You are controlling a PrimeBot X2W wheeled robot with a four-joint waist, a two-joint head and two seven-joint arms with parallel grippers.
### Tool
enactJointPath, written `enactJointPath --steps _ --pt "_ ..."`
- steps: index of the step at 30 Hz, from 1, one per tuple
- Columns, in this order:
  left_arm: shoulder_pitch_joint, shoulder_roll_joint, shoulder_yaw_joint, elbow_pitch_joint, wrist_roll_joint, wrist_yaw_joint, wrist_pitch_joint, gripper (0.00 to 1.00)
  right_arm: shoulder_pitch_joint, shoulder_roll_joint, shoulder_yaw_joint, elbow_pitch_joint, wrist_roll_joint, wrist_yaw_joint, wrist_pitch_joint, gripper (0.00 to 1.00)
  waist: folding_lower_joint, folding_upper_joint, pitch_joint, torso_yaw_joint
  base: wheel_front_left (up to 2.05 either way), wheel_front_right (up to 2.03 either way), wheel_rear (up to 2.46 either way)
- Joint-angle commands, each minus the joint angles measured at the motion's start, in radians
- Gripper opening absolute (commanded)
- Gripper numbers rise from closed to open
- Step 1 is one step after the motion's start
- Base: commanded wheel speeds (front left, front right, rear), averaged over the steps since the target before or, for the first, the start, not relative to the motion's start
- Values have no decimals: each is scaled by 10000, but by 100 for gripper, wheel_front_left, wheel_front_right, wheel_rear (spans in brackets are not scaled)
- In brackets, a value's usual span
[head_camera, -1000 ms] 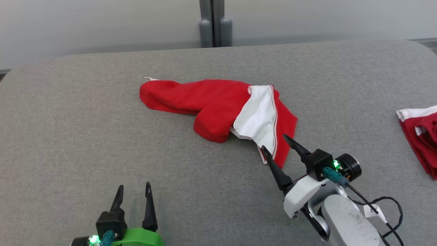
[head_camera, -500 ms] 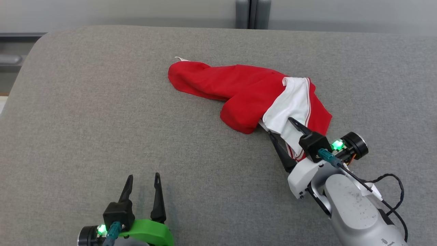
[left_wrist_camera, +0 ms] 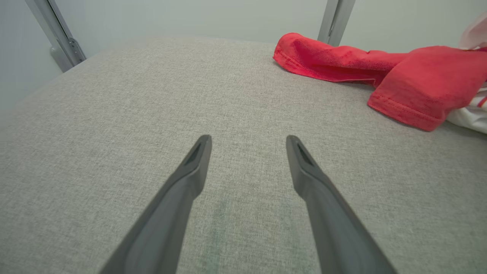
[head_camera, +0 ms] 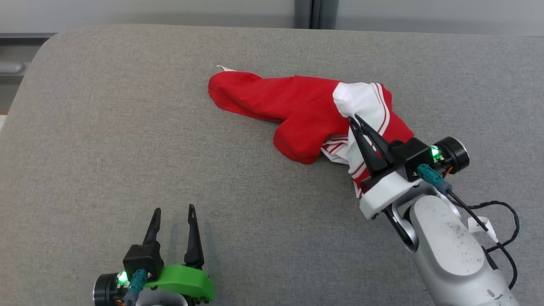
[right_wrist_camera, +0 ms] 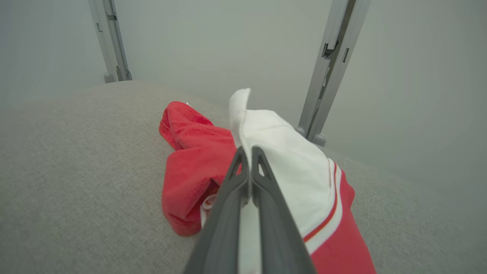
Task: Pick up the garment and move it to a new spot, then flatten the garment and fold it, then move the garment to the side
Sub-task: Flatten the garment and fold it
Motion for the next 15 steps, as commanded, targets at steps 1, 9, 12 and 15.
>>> enactJointPath --steps 1,9,12,15 --pt "-70 29 -3 -32 -40 -25 -3 100 -90 -24 121 -336 245 -15 -1 0 0 0 -99 -127 0 0 0" --pt "-112 31 -283 217 -109 -134 -3 100 -2336 -25 1500 -1787 2267 -15 -2 0 0 0 -405 -150 0 0 0" --pt "-128 31 -474 337 -123 -162 -3 100 -3545 -31 1847 -1765 3197 -15 -1 0 0 0 -491 36 0 0 0" --pt "-52 31 -683 428 -173 -168 -3 100 -4852 -36 1647 -1572 4072 -15 -2 0 0 0 -596 297 0 0 0"
